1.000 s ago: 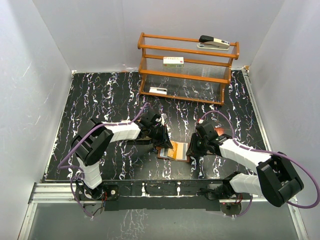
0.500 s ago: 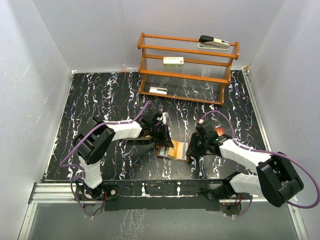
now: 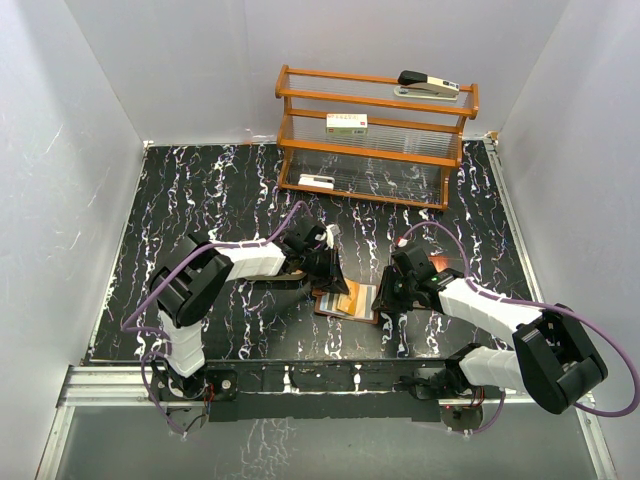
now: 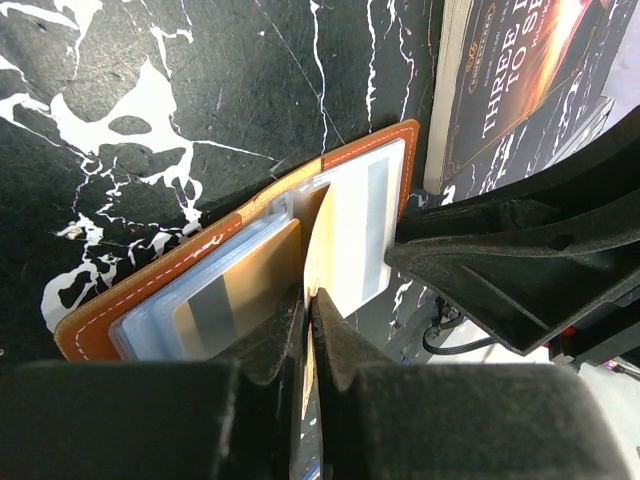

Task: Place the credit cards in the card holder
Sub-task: Insert the credit card into the card holder.

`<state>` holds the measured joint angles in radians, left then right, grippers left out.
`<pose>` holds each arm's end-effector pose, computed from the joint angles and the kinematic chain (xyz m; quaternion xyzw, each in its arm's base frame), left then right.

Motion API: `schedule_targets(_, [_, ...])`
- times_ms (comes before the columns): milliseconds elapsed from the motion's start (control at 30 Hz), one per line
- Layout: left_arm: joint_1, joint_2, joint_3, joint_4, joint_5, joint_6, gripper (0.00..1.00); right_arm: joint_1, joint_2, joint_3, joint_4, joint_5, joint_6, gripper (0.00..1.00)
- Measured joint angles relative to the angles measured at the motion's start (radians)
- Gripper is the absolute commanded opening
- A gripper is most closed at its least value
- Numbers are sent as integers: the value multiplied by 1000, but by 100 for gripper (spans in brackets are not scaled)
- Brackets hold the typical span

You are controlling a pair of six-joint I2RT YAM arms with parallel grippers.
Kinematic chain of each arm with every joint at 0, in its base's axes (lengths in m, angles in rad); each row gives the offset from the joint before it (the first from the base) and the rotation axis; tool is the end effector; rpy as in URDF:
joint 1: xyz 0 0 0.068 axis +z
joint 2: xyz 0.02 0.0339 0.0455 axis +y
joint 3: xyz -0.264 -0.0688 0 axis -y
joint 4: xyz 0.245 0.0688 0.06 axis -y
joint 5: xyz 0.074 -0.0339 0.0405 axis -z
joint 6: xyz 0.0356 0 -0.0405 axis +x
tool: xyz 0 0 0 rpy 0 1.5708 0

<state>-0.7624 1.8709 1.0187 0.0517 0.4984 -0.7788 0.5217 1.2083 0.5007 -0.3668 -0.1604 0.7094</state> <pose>0.2615 -0.2732 0.1452 0.0853 0.8988 -0.4176 0.1020 0.1736 0.1064 0.1507 0.0710 0.9638 0.2048 0.1551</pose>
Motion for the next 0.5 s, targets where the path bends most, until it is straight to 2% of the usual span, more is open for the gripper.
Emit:
schedule_targets(267, [-20, 0, -2, 0, -57, -32, 29, 0, -1, -2, 5, 1, 11, 21])
schedule_targets(500, [-31, -15, 18, -46, -114, -18, 35, 0, -3, -8, 21, 2, 25, 21])
